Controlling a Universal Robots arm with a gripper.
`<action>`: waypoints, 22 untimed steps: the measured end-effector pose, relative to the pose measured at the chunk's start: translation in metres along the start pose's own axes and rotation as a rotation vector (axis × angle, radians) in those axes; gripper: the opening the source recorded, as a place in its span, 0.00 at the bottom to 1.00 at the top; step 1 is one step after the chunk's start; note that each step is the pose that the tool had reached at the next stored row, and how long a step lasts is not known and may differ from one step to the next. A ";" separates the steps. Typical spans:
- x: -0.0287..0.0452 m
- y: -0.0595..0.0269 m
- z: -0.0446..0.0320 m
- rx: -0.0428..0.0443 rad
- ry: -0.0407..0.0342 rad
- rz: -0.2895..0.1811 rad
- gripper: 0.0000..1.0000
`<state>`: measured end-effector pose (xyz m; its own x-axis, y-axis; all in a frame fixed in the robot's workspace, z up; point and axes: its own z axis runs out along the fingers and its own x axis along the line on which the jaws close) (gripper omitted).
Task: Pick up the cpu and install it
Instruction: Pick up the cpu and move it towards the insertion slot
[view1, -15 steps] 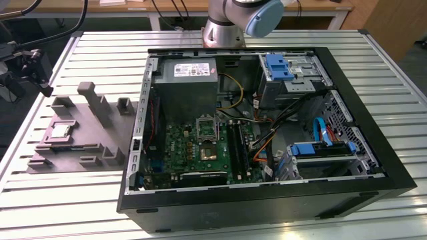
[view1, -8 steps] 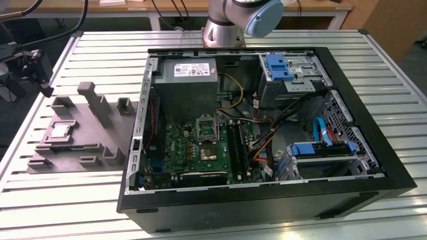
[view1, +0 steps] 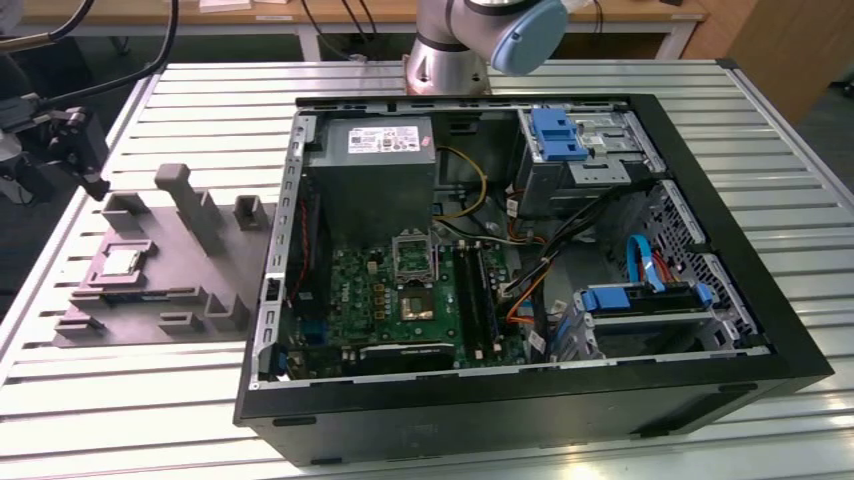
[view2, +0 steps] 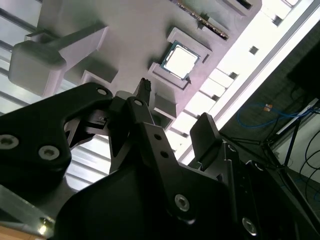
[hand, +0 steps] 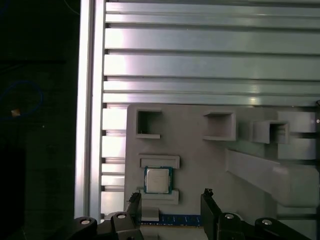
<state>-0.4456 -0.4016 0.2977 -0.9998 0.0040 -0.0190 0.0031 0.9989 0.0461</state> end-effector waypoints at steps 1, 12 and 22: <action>0.0000 -0.0003 0.0010 -0.0001 -0.0001 0.000 0.59; 0.0003 -0.0027 0.0150 0.0001 -0.0002 0.004 0.59; 0.0005 -0.0035 0.0235 0.0001 -0.0001 0.004 0.59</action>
<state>-0.4456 -0.4040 0.2740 -0.9998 0.0079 -0.0190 0.0070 0.9989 0.0461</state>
